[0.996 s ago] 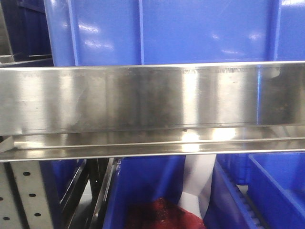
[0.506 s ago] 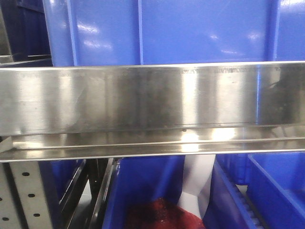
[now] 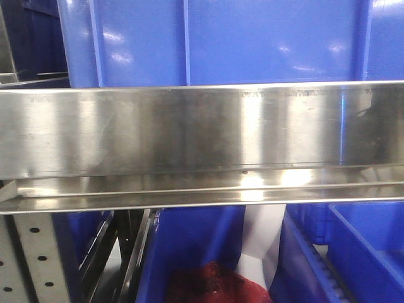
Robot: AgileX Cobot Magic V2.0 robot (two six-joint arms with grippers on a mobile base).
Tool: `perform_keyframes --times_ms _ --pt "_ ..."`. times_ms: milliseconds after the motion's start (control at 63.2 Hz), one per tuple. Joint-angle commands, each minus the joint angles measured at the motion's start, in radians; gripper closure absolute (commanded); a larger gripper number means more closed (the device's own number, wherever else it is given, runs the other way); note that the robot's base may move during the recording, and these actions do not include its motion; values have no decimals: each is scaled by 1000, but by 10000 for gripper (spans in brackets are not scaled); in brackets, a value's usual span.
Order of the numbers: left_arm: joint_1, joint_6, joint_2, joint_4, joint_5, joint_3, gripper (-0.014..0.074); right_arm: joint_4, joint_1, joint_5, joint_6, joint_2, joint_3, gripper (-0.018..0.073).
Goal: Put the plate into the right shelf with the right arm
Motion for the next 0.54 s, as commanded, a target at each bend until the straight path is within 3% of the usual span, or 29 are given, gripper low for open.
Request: perform_keyframes --times_ms 0,522 --pt "-7 -6 -4 -2 -84 10 643 -10 1 -81 -3 -14 -4 505" --pt "-7 -6 -4 -2 -84 10 643 -10 1 -81 -3 -14 -4 505"
